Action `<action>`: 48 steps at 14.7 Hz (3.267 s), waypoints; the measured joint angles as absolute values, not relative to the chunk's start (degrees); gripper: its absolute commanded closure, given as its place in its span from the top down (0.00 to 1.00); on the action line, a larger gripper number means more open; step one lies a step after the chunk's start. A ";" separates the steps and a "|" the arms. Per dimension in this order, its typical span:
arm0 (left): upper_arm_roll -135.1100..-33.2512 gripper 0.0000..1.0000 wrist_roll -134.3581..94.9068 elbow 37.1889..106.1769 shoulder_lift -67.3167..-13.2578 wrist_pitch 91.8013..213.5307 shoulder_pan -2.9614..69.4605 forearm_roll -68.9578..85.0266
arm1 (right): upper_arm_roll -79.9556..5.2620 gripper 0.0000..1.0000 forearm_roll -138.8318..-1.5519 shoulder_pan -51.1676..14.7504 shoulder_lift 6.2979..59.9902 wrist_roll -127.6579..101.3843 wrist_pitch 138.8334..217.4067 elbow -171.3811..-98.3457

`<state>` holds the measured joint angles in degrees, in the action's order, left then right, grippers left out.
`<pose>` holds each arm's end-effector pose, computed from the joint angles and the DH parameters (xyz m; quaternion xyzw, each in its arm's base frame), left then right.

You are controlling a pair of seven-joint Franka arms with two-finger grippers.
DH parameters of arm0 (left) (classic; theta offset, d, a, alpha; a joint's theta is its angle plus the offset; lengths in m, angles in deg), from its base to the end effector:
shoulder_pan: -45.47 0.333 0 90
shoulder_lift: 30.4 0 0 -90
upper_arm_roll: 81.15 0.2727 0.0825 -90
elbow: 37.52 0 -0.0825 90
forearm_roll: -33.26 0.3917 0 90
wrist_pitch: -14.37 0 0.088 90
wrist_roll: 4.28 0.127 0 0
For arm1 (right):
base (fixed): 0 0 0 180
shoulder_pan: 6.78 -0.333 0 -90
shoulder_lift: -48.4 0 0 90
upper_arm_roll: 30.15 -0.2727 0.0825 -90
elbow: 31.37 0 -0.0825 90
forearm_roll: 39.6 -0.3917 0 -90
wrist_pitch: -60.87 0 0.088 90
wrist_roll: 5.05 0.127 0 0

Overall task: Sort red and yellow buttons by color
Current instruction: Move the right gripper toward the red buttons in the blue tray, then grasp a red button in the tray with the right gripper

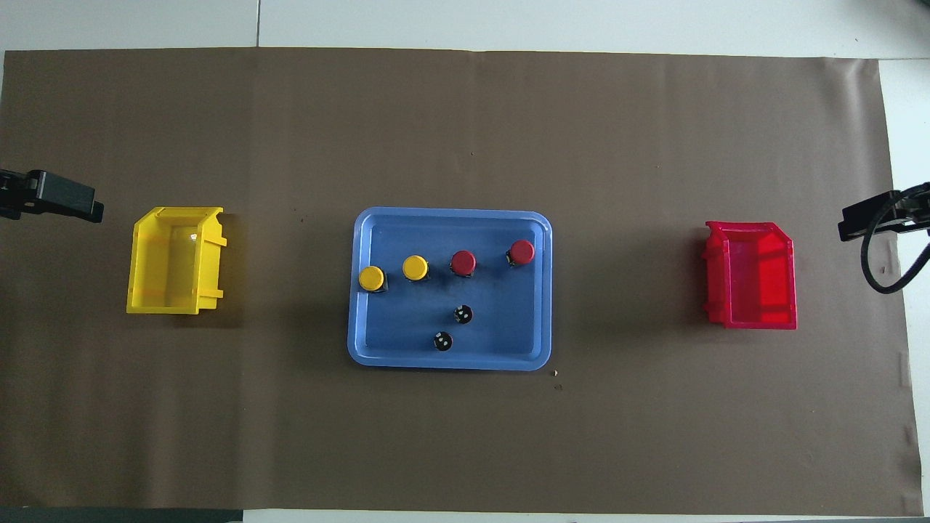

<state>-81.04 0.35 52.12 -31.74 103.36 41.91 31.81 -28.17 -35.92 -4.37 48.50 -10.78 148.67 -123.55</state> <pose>0.5642 -0.0373 0.5495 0.9973 -0.0704 -0.0172 0.0128 0.5525 -0.0508 0.5411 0.9987 0.0116 -0.0400 0.0287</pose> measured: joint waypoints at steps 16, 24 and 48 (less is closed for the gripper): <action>-81.04 1.00 0.35 52.13 -31.73 103.36 41.91 31.81 | -40.90 1.00 -38.17 -16.05 38.29 12.41 159.72 -118.59; -81.04 1.00 0.35 52.13 -31.73 103.36 41.91 31.81 | -40.70 1.00 -33.68 -26.60 25.31 25.51 178.52 -124.19; -82.96 0.88 -18.52 62.74 -31.36 118.84 29.65 31.64 | -40.30 0.10 -37.29 -10.32 38.75 1.36 156.18 -123.72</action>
